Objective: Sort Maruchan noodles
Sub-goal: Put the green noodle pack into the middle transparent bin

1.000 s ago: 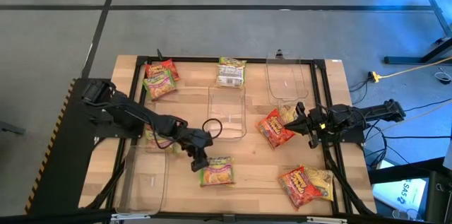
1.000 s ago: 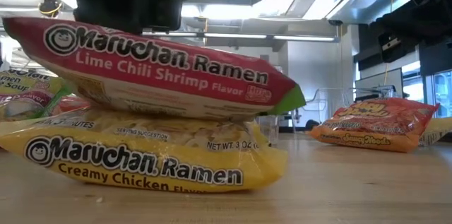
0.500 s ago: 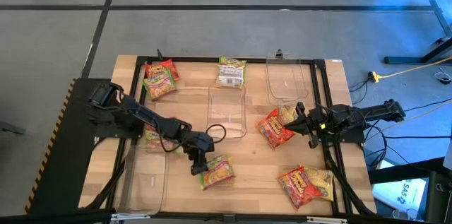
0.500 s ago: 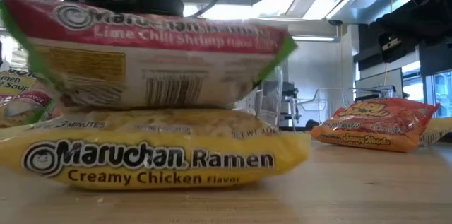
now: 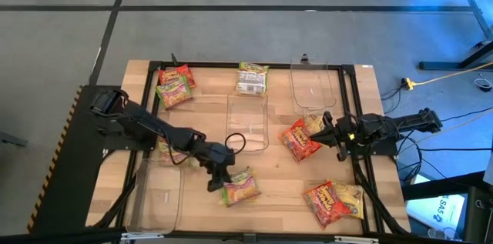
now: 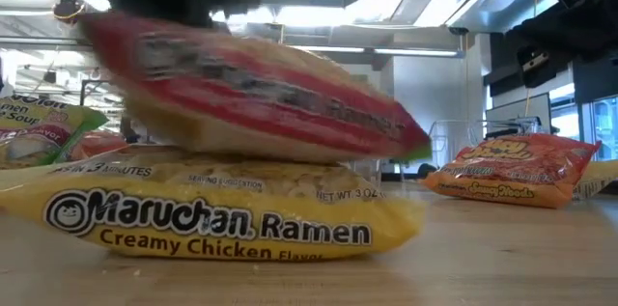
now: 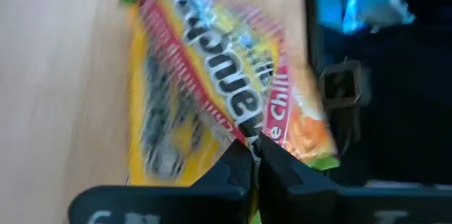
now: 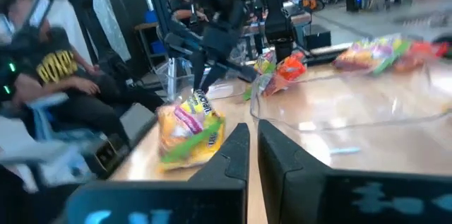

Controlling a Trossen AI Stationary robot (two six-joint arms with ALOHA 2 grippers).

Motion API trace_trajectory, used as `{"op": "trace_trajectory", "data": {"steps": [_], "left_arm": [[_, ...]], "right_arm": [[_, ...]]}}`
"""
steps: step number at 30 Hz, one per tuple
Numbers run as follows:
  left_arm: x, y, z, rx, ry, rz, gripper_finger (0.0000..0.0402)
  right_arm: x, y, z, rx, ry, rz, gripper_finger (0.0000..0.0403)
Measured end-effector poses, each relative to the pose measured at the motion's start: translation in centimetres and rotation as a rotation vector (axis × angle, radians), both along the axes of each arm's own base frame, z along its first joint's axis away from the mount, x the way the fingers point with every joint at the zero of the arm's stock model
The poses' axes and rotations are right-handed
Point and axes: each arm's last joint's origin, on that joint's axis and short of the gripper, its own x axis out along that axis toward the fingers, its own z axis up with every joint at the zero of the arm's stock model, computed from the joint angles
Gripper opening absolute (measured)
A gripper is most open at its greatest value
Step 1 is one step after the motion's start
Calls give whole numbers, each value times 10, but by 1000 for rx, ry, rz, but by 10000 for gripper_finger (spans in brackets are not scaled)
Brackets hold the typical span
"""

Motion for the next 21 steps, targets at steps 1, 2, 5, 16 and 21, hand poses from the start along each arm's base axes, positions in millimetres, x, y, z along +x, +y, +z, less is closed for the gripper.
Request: {"op": "trace_trajectory", "data": {"steps": [1, 2, 5, 16, 21], "left_arm": [[-1, 0, 5, 18, -17, 3, 1], [-2, -1, 11, 34, -29, 3, 1], [-2, -3, 21, 94, -74, 12, 1], [1, -16, 45, 225, -171, -3, 0], [4, -23, 60, 323, -268, -28, 0]], "right_arm": [[0, 0, 0, 44, 8, 1, 5], [0, 0, 0, 77, 15, 0, 5], [0, 0, 0, 139, 26, 4, 5], [4, 0, 0, 195, 44, -14, 95], [10, 3, 1, 195, 51, 19, 191]]}}
